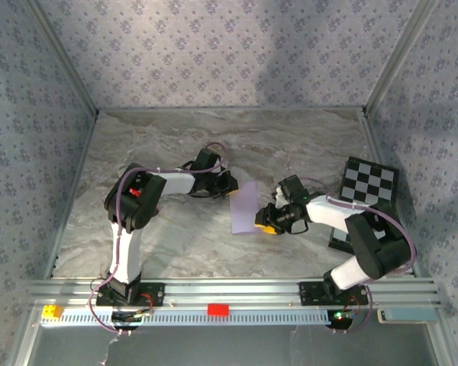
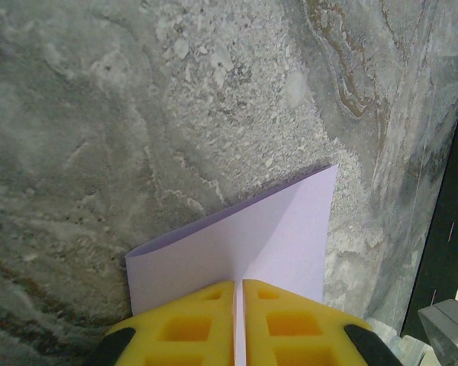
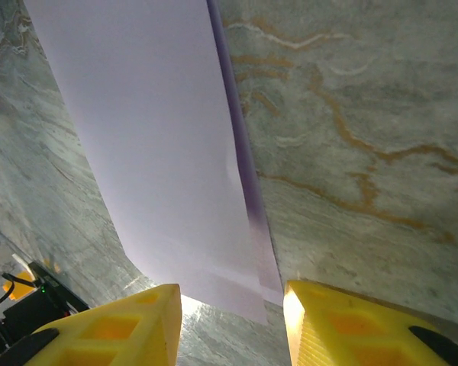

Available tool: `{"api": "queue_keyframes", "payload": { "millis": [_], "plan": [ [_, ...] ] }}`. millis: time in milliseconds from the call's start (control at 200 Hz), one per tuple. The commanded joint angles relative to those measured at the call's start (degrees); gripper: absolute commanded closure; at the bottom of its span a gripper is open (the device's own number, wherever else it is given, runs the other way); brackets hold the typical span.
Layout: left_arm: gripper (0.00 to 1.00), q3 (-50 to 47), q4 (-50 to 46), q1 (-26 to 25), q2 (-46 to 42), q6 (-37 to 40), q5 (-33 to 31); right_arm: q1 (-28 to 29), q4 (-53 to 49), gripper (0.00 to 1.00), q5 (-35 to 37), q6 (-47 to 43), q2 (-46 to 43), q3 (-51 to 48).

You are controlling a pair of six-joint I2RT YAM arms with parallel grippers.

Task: Fold a paper plane with a square sheet of paper (pick it up from the middle)
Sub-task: First fold the square sheet of paper in half at the center of the table, then fold the triangle a second time at the center of the table.

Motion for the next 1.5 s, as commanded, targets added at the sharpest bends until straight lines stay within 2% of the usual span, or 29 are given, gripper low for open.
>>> {"api": "queue_keyframes", "payload": {
  "millis": [0, 555, 785, 900, 969, 1034, 1199, 1394, 1494],
  "plan": [
    [0.89, -1.1, -3.3, -0.4, 2.7, 0.6, -1.8, -0.1, 3.1, 0.59, -2.5, 2.2, 1.5, 0.1],
    [0.88, 4.3, -6.2, -0.2, 5.2, 4.2, 0.5, -3.9, 13.0, 0.60, -10.7, 0.9, 7.6, 2.9],
    [0.88, 6.9, -9.1, -0.2, 5.9, 6.3, 0.5, -5.4, 13.5, 0.62, -11.0, 0.1, 10.1, 4.2],
    [0.86, 7.9, -9.7, -0.3, 6.0, 6.8, 0.5, -5.9, 13.9, 0.65, -10.5, 0.0, 11.1, 4.6],
    [0.81, 8.2, -9.7, -0.3, 5.2, 7.0, 0.7, -6.1, 14.2, 0.70, -10.4, 0.1, 11.9, 4.7],
    [0.70, 8.1, -9.0, -0.5, 3.2, 7.3, 1.0, -6.1, 14.7, 0.75, -10.7, 0.2, 12.6, 4.8],
    [0.51, 7.3, -10.0, -0.6, -4.3, 9.0, -2.2, -6.2, 16.3, 0.88, -9.9, 1.8, 13.2, 4.5],
    [0.46, -1.8, -7.5, -0.9, -17.6, 12.2, -10.3, -4.6, 23.0, 0.93, -9.2, 8.8, 14.4, 4.3],
    [0.46, -7.1, -6.0, -1.2, -23.7, 13.1, -11.8, -3.5, 24.9, 0.93, -8.4, 11.8, 14.3, 4.5]
  ]
}}
